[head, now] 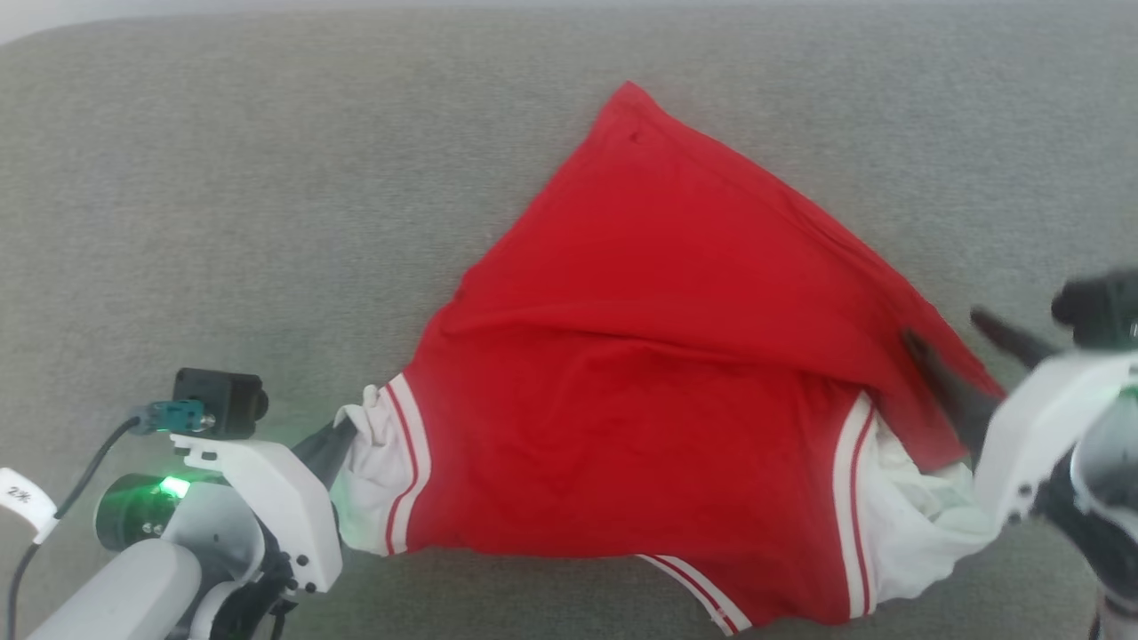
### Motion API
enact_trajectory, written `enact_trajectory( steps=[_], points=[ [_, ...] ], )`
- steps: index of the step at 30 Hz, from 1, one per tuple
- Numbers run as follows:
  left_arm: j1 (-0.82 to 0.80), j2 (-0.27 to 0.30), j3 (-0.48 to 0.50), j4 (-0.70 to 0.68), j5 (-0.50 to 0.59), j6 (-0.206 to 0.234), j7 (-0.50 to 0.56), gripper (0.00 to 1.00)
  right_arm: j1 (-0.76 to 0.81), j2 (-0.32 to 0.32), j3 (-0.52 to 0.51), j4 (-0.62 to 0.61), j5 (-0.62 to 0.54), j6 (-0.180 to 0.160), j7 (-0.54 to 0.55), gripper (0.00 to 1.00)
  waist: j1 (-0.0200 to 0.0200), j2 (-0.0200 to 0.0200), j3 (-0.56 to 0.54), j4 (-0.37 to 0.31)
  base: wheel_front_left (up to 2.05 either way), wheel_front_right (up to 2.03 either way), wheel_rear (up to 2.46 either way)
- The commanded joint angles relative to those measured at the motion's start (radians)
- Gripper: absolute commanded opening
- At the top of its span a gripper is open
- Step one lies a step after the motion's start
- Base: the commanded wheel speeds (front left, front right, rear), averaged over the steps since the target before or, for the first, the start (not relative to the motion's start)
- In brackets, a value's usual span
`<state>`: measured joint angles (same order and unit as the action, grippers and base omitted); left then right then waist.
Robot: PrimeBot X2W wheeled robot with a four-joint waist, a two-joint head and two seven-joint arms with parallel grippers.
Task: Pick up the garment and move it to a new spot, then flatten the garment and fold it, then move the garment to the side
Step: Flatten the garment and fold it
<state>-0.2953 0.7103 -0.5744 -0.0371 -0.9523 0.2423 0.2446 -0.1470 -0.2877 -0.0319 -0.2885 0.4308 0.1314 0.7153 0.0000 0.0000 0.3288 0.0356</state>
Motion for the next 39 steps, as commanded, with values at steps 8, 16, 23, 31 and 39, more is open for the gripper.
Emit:
enact_trajectory(
  steps=[8, 16, 23, 31, 39],
  points=[
    [-0.035, -0.038, -0.029, 0.004, 0.012, -0.012, 0.001, 0.0, -0.285, -0.021, 0.114, 0.116, -0.018, -0.001, -0.012, 1.0, 0.0, 0.0, 0.005, 0.072, 0.0, 0.0, 0.0],
    [-0.104, -0.101, -0.073, 0.031, 0.033, -0.054, 0.005, 0.0, -0.606, -0.029, 0.243, 0.492, -0.001, -0.001, -0.099, 1.0, 0.0, 0.0, 0.047, 0.184, 0.0, 0.0, 0.0],
    [-0.156, -0.15, -0.103, 0.066, 0.05, -0.09, -0.001, 0.0, -0.803, -0.067, 0.382, 0.802, 0.001, -0.001, -0.14, 1.0, 0.0, 0.0, 0.079, 0.271, 0.0, 0.0, 0.0],
    [-0.206, -0.215, -0.132, 0.126, 0.051, -0.135, -0.018, 0.0, -0.954, -0.107, 0.574, 1.136, 0.035, -0.001, -0.069, 1.0, 0.0, 0.0, 0.128, 0.366, 0.0, 0.0, 0.0],
    [-0.222, -0.229, -0.129, 0.183, 0.039, -0.152, -0.033, 0.0, -0.951, -0.149, 0.714, 1.266, 0.113, -0.002, 0.054, 0.0, 0.0, 0.0, 0.138, 0.374, 0.0, 0.0, 0.0]
  ],
)
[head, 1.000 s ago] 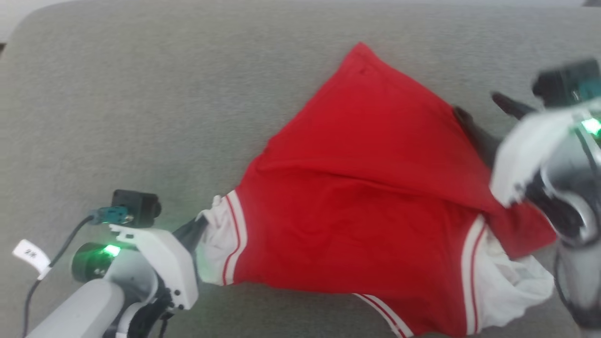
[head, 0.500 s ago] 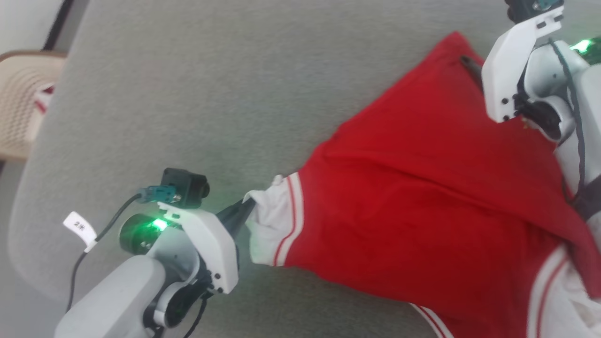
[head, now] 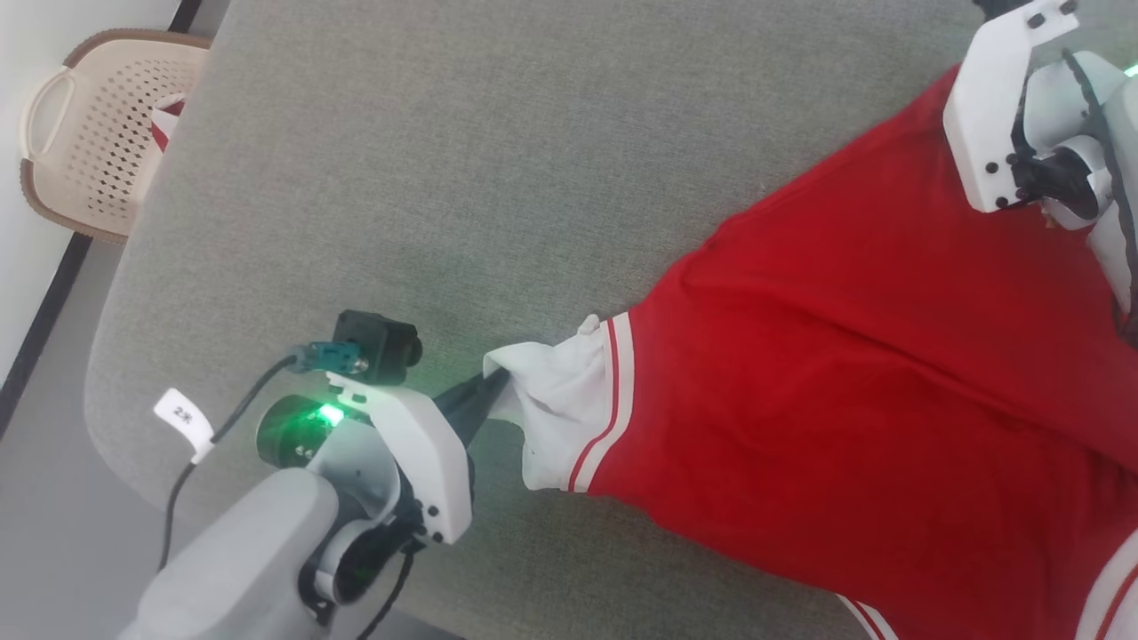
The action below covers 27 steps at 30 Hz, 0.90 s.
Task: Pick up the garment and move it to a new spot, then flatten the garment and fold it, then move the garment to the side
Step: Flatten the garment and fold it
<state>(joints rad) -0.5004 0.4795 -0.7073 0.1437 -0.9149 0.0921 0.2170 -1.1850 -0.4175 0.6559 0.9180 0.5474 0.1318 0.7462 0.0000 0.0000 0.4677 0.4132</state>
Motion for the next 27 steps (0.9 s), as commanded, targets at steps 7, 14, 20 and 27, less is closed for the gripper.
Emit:
enact_trajectory(
  steps=[7, 14, 20, 27],
  points=[
    [-0.064, 0.055, 0.033, -0.002, 0.008, -0.006, 0.021, 0.0, 0.02, -0.03, 0.059, -0.027, 0.081, -0.002, -0.084, 0.0, 0.0, 0.0, -0.05, -0.075, 0.0, 0.0, 0.0],
    [-0.189, 0.167, 0.099, -0.033, 0.009, 0.001, 0.101, 0.0, -0.013, -0.064, 0.13, -0.167, 0.16, -0.002, -0.173, 0.0, 0.0, 0.0, -0.132, -0.175, 0.0, 0.0, 0.0],
    [-0.355, 0.25, 0.148, -0.031, 0.008, -0.021, 0.201, 0.0, -0.042, -0.102, 0.132, -0.279, 0.223, -0.002, -0.211, 0.0, 0.0, 0.0, -0.19, -0.245, 0.0, 0.0, 0.0],
    [-0.528, 0.276, 0.16, 0.053, 0.027, -0.058, 0.279, 0.0, -0.075, -0.123, 0.09, -0.361, 0.247, -0.002, -0.21, 0.0, 0.0, 0.0, -0.229, -0.303, 0.0, 0.0, 0.0]
  ],
)
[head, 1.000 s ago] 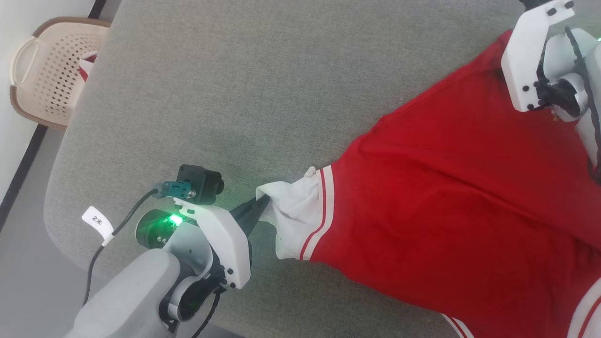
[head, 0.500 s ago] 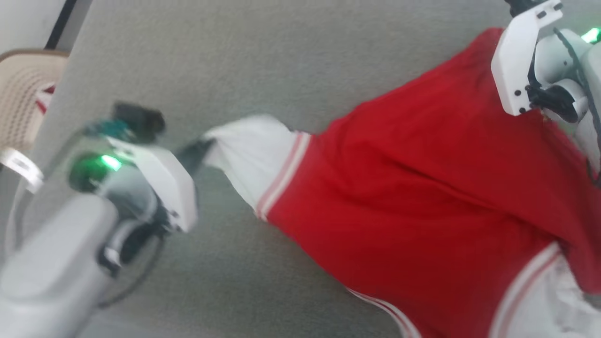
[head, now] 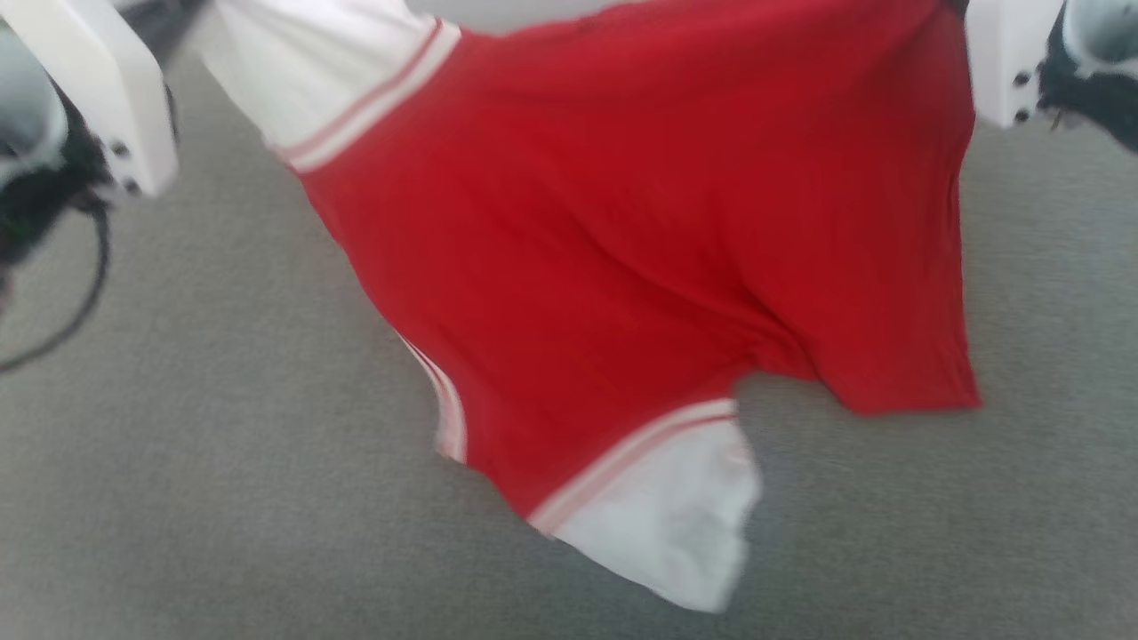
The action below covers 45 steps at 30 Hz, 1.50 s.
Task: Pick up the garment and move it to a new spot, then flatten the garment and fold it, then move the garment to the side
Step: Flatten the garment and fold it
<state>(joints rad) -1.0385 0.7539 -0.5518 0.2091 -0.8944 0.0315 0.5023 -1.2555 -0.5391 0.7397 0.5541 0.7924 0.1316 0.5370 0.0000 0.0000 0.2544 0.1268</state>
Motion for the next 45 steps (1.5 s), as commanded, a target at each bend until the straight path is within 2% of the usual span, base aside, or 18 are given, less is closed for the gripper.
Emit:
enact_trajectory(
  steps=[1, 6, 11, 15, 20, 24, 27, 32, 35, 38, 43, 45],
  points=[
    [-0.019, 0.001, 0.002, 0.006, 0.013, -0.004, 0.003, 0.0, -0.008, 0.0, -0.004, -0.004, 0.004, -0.002, -0.001, 0.0, 0.0, 0.0, -0.02, -0.023, 0.0, 0.0, 0.0],
    [-0.159, -0.034, -0.009, 0.118, 0.041, -0.038, 0.017, 0.0, -0.044, 0.021, -0.053, 0.002, -0.033, -0.002, -0.013, 0.0, 0.0, 0.0, -0.007, -0.052, 0.0, 0.0, 0.0],
    [-0.325, -0.077, -0.018, 0.231, 0.119, -0.076, -0.066, 0.0, -0.131, 0.083, -0.147, 0.101, -0.147, -0.002, -0.105, 0.0, 0.0, 0.0, 0.076, -0.073, 0.0, 0.0, 0.0],
    [-0.466, -0.129, -0.012, 0.339, 0.185, -0.092, -0.201, 0.0, -0.218, 0.142, -0.241, 0.207, -0.287, -0.002, -0.25, 0.0, 0.0, 0.0, 0.164, -0.082, 0.0, 0.0, 0.0],
    [-0.644, -0.179, -0.007, 0.458, 0.28, -0.099, -0.441, 0.0, -0.333, 0.204, -0.386, 0.328, -0.505, -0.002, -0.474, 0.0, 0.0, 0.0, 0.261, -0.086, 0.0, 0.0, 0.0],
    [-0.753, -0.214, 0.006, 0.529, 0.342, -0.082, -0.673, 0.0, -0.379, 0.245, -0.506, 0.381, -0.669, -0.002, -0.633, 0.0, 0.0, 0.0, 0.31, -0.083, 0.0, 0.0, 0.0],
    [-0.798, -0.23, 0.02, 0.548, 0.387, -0.071, -0.758, 0.0, -0.375, 0.278, -0.569, 0.414, -0.768, -0.002, -0.693, 0.0, 0.0, 0.0, 0.321, -0.077, 0.0, 0.0, 0.0],
    [-0.708, -0.248, 0.015, 0.543, 0.409, -0.128, -0.77, 0.0, -0.31, 0.32, -0.586, 0.489, -0.83, -0.002, -0.676, 0.0, 0.0, 0.0, 0.302, -0.06, 0.0, 0.0, 0.0],
    [-0.585, -0.265, -0.021, 0.582, 0.359, -0.154, -0.763, 0.0, -0.246, 0.342, -0.556, 0.536, -0.806, -0.002, -0.663, 0.0, 0.0, 0.0, 0.266, -0.049, 0.0, 0.0, 0.0],
    [-0.467, -0.268, -0.101, 0.579, 0.269, -0.16, -0.678, 0.0, -0.179, 0.353, -0.505, 0.57, -0.756, -0.002, -0.648, 0.0, 0.0, 0.0, 0.226, -0.043, 0.0, 0.0, 0.0],
    [-0.233, -0.176, -0.23, 0.453, 0.066, -0.161, -0.509, 0.0, -0.042, 0.339, -0.416, 0.568, -0.629, -0.002, -0.627, 0.0, 0.0, 0.0, 0.159, -0.037, 0.0, 0.0, 0.0],
    [-0.192, -0.154, -0.242, 0.428, 0.035, -0.161, -0.487, 0.0, -0.015, 0.329, -0.394, 0.556, -0.609, -0.002, -0.624, 0.0, 0.0, 0.0, 0.147, -0.037, 0.0, 0.0, 0.0]
  ],
)
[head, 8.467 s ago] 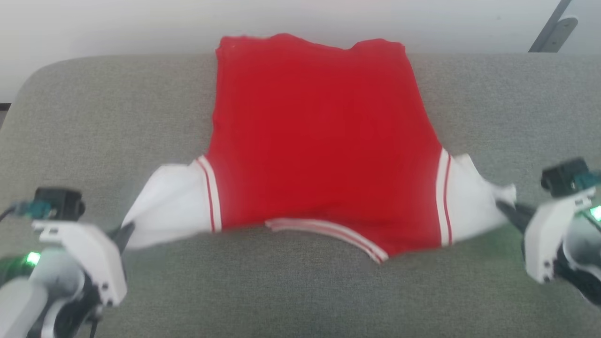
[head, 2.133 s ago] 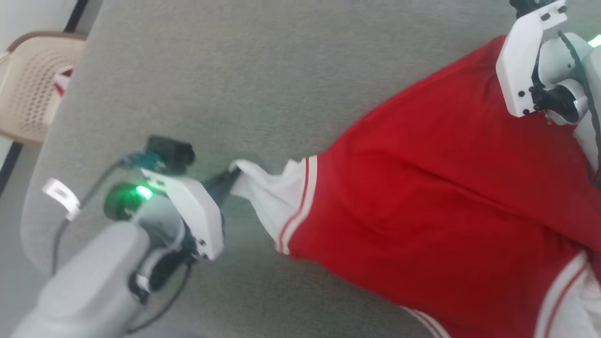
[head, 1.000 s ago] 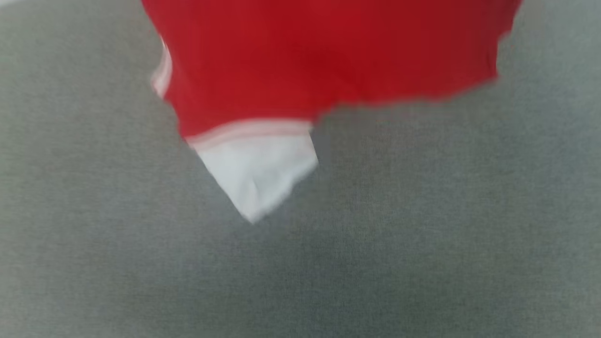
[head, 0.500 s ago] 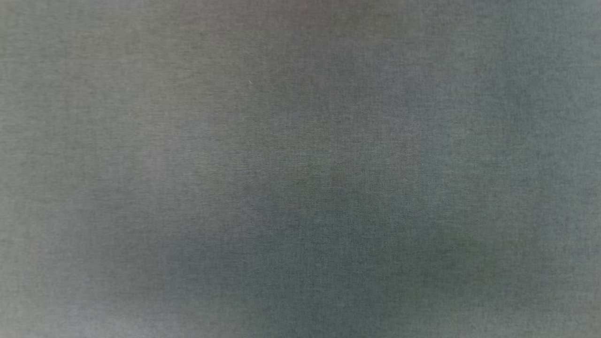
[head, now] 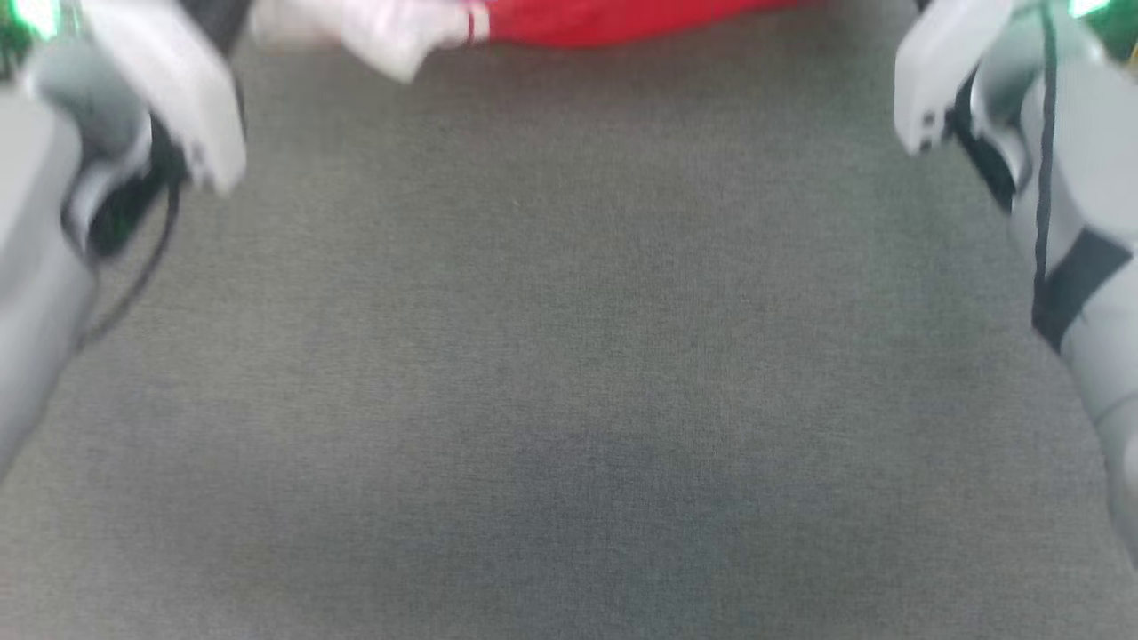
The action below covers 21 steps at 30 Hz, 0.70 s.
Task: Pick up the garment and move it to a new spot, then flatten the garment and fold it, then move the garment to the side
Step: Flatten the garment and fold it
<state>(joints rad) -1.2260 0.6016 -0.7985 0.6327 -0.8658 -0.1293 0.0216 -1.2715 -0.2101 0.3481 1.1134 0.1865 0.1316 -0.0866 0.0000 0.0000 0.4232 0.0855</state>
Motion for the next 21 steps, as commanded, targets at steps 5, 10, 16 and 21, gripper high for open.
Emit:
enact_trajectory(
  steps=[5, 10, 16, 21],
  points=[
    [0.212, 0.088, -0.026, -0.123, -0.107, 0.011, 0.085, 0.0, 0.173, -0.061, 0.089, -0.09, 0.137, -0.002, 0.04, 0.0, 0.0, 0.0, -0.085, 0.009, 0.0, 0.0, 0.0],
    [0.47, 0.195, -0.044, -0.343, -0.188, 0.116, 0.142, 0.0, 0.41, -0.175, 0.179, -0.291, 0.313, -0.002, 0.114, 0.0, 0.0, 0.0, -0.149, 0.014, 0.0, 0.0, 0.0],
    [0.711, 0.307, -0.058, -0.6, -0.271, 0.28, 0.176, 0.0, 0.641, -0.301, 0.204, -0.513, 0.436, -0.002, 0.206, 0.0, 0.0, 0.0, -0.183, 0.014, 0.0, 0.0, 0.0],
    [0.846, 0.385, -0.065, -0.77, -0.301, 0.392, 0.171, 0.0, 0.825, -0.363, 0.177, -0.681, 0.505, -0.002, 0.304, 0.0, 0.0, 0.0, -0.201, 0.02, 0.0, 0.0, 0.0]
  ],
)
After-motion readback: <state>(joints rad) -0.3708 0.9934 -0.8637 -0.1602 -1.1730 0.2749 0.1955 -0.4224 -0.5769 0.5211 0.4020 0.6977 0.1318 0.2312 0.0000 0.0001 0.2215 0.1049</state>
